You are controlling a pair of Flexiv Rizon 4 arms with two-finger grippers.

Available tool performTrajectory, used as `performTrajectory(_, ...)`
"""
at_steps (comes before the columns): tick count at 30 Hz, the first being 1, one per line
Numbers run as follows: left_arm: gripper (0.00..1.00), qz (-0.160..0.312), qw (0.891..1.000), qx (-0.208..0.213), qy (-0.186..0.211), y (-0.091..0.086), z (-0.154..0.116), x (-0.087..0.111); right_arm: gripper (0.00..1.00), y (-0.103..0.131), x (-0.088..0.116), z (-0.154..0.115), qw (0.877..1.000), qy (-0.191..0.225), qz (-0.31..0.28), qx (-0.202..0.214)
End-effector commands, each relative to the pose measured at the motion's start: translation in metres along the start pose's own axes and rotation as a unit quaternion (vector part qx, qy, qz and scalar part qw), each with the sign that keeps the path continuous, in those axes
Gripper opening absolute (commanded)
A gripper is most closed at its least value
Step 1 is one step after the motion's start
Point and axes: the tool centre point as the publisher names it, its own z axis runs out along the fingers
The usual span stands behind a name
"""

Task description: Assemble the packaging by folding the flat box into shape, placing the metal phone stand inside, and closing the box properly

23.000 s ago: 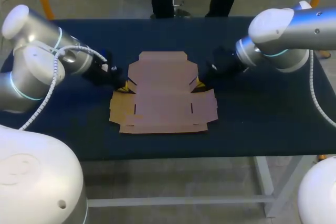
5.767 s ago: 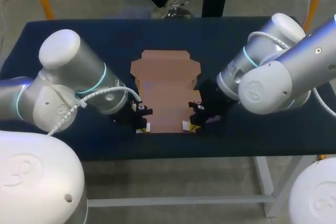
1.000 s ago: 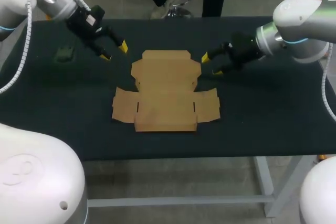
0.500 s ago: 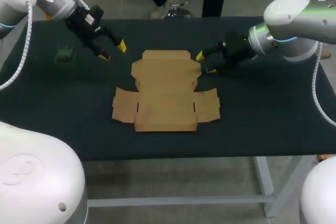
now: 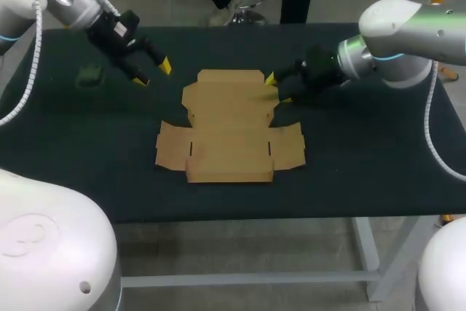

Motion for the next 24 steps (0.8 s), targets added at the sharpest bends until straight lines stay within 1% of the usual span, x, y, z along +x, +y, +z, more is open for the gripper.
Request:
performTrajectory(1, 1.00, 0.000, 1.000, -0.001, 0.003, 0.002, -0.002, -0.003, 0.82, 0.001, -0.002, 0.006, 1.000, 0.008, 0.003, 0.003)
performTrajectory(8, 1.00, 0.002, 1.000, -0.003, 0.004, 0.004, -0.002, -0.004, 0.75, -0.001, -0.003, 0.012, 1.000, 0.024, 0.010, -0.009)
performTrajectory(9, 1.00, 0.003, 1.000, -0.003, 0.004, 0.005, -0.002, -0.004, 0.72, -0.001, -0.003, 0.013, 1.000, 0.026, 0.011, -0.010)
performTrajectory(11, 1.00, 0.004, 1.000, -0.003, 0.004, 0.005, -0.002, -0.004, 0.62, -0.001, -0.004, 0.015, 0.999, 0.031, 0.013, -0.014)
performTrajectory(13, 1.00, 0.005, 1.000, -0.003, 0.004, 0.006, -0.003, -0.004, 0.59, -0.001, -0.004, 0.017, 0.999, 0.037, 0.013, -0.018)
performTrajectory(16, 1.00, 0.005, 1.000, -0.003, 0.003, 0.008, -0.004, -0.003, 0.51, -0.001, -0.003, 0.019, 0.998, 0.049, 0.014, -0.023)
performTrajectory(20, 1.00, 0.005, 1.000, -0.003, 0.003, 0.009, -0.004, -0.004, 0.48, 0.000, 0.000, 0.022, 0.998, 0.059, 0.009, -0.028)
performTrajectory(24, 1.00, 0.006, 1.000, -0.004, 0.002, 0.010, -0.004, -0.003, 0.40, 0.000, 0.000, 0.023, 0.997, 0.072, 0.005, -0.035)
